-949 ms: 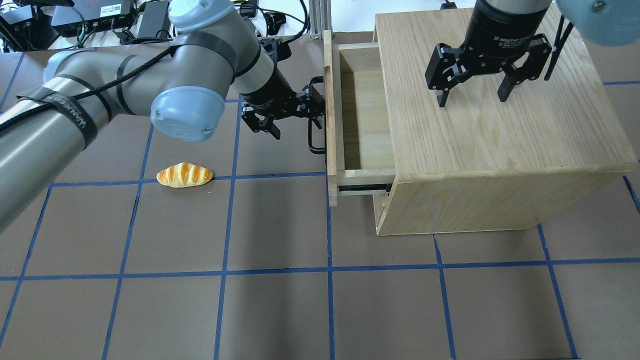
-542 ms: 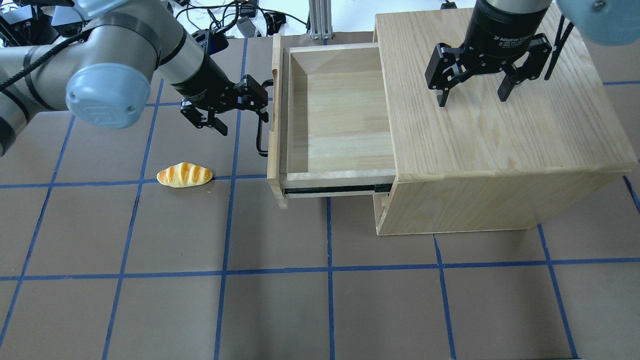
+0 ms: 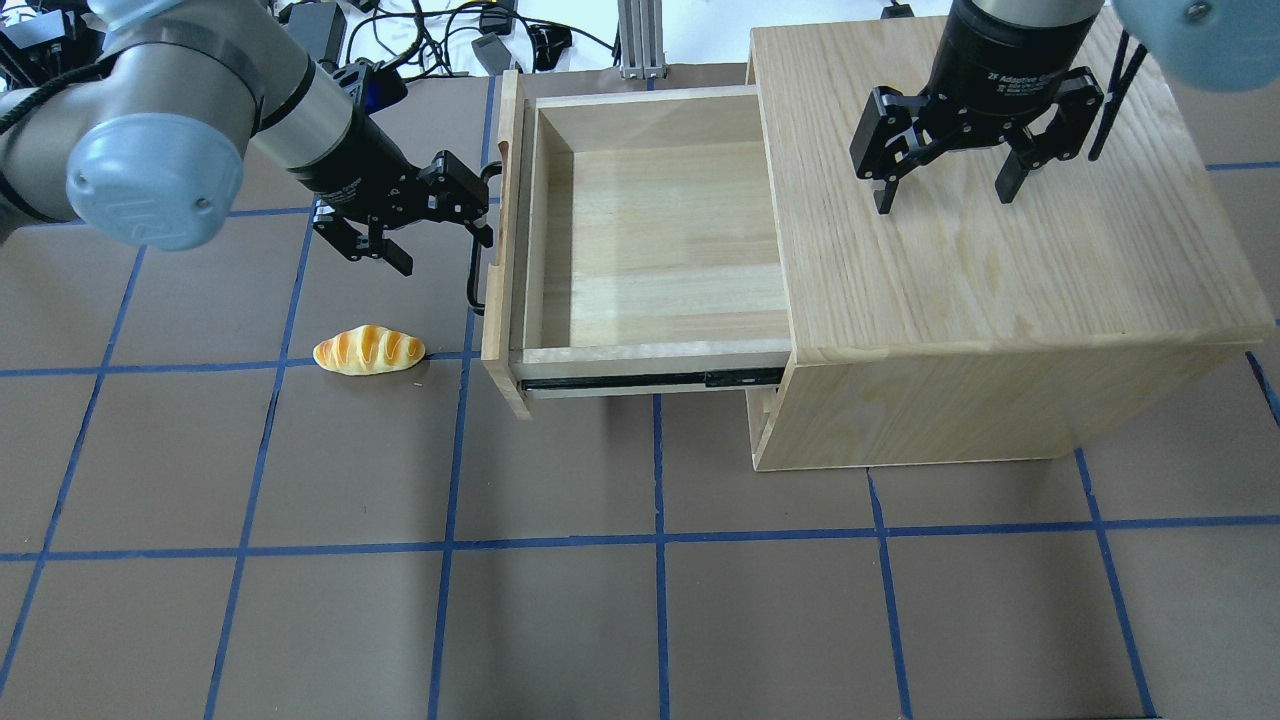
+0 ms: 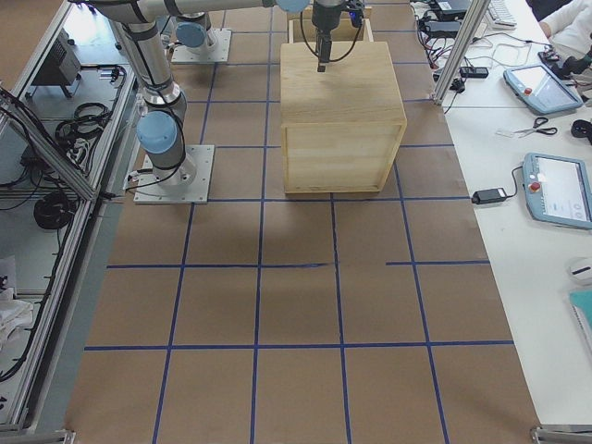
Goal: Open upper drawer
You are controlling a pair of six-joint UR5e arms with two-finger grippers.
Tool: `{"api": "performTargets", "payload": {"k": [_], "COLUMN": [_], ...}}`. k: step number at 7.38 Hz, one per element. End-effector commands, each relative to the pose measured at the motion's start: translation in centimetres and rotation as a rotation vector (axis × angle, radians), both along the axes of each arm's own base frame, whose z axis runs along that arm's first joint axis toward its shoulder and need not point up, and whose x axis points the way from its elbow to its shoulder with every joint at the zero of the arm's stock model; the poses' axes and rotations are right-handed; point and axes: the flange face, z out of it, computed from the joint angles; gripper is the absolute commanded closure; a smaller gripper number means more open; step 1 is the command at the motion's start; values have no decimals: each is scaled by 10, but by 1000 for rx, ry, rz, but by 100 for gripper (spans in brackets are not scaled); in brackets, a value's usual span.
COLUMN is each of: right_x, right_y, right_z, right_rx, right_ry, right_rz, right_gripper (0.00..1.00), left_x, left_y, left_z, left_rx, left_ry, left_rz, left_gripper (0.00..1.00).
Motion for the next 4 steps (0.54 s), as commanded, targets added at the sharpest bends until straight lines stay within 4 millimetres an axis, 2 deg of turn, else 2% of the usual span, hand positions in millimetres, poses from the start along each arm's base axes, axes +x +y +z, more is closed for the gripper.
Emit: {"api": "performTargets", "payload": {"k": [1, 2, 3, 4], "right_x": [0, 0, 0, 0], "right_y": [0, 0, 0, 0], "right_z": [-1, -1, -1, 0], "right_rx": [1, 1, 1, 0], "right_ry": [0, 0, 0, 0], "right_rz": [0, 0, 0, 0], "right_gripper": [0, 0, 0, 0], "left_x": [6, 9, 4, -7], "left_y": [25, 46, 61, 73], "left_z": [70, 97, 116, 119], "left_rx": [-29, -47, -85, -92], "left_ry": [-99, -168, -246, -296], "left_rz": [-3, -8, -24, -26], "left_gripper": [0, 0, 0, 0]}}
